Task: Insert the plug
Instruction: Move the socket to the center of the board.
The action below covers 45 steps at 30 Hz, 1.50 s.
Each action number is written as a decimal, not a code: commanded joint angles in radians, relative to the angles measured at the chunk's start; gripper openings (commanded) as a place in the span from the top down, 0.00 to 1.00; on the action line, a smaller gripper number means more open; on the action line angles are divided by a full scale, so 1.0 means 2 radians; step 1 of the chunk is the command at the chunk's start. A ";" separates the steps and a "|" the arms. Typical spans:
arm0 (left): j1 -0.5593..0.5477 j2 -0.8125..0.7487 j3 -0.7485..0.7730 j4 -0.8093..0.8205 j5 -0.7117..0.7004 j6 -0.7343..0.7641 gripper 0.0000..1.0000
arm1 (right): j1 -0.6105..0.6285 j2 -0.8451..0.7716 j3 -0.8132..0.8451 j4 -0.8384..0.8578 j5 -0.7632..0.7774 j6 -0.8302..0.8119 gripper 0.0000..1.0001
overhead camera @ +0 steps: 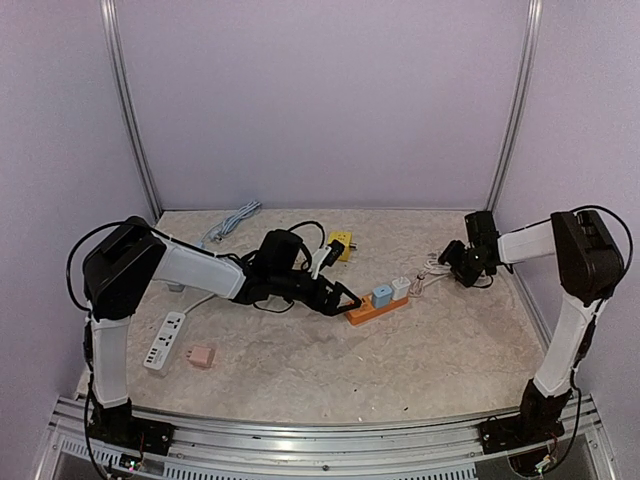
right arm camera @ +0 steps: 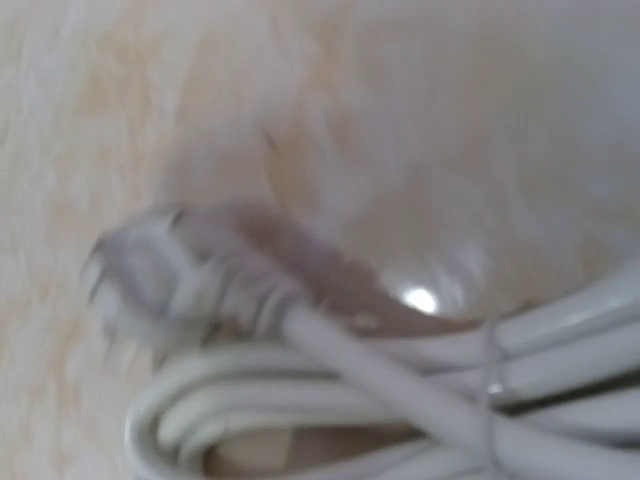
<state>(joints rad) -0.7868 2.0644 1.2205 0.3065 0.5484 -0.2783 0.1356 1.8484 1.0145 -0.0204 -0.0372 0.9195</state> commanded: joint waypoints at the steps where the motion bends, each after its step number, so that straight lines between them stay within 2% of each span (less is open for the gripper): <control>1: -0.002 0.020 0.013 0.005 0.019 0.011 0.01 | -0.019 0.051 0.052 -0.003 0.014 -0.019 0.33; 4: -0.002 0.029 0.018 0.002 0.023 0.006 0.01 | -0.023 0.104 0.114 -0.003 -0.006 -0.038 0.34; 9: -0.003 0.031 0.021 0.003 0.027 -0.004 0.01 | -0.023 0.227 0.276 -0.044 -0.097 -0.085 0.38; 14: -0.006 0.029 0.032 -0.005 0.027 -0.007 0.01 | -0.023 0.257 0.374 -0.110 -0.100 -0.132 0.39; 17: -0.008 0.029 0.038 -0.010 0.027 -0.006 0.01 | -0.023 0.203 0.357 -0.136 -0.054 -0.161 0.37; 25: -0.009 0.008 0.020 -0.001 0.009 -0.029 0.01 | -0.007 -0.014 0.211 -0.153 0.061 -0.196 0.27; 29: -0.011 -0.007 0.011 0.008 -0.003 -0.032 0.01 | 0.045 -0.088 0.140 -0.155 0.099 -0.210 0.23; 34: -0.012 0.015 0.050 -0.015 -0.001 -0.033 0.01 | 0.104 -0.156 0.068 -0.145 0.131 -0.202 0.22; 38: -0.012 0.027 0.067 -0.013 -0.014 -0.060 0.01 | 0.140 -0.175 0.042 -0.145 0.174 -0.205 0.24; 45: -0.012 0.009 0.036 0.008 -0.023 -0.090 0.01 | 0.158 -0.118 0.049 -0.145 0.201 -0.220 0.31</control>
<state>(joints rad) -0.8043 2.0941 1.3315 0.2993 0.5259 -0.4164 0.4351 1.5459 1.1042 -0.3050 0.3038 0.5003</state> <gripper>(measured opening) 0.990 0.690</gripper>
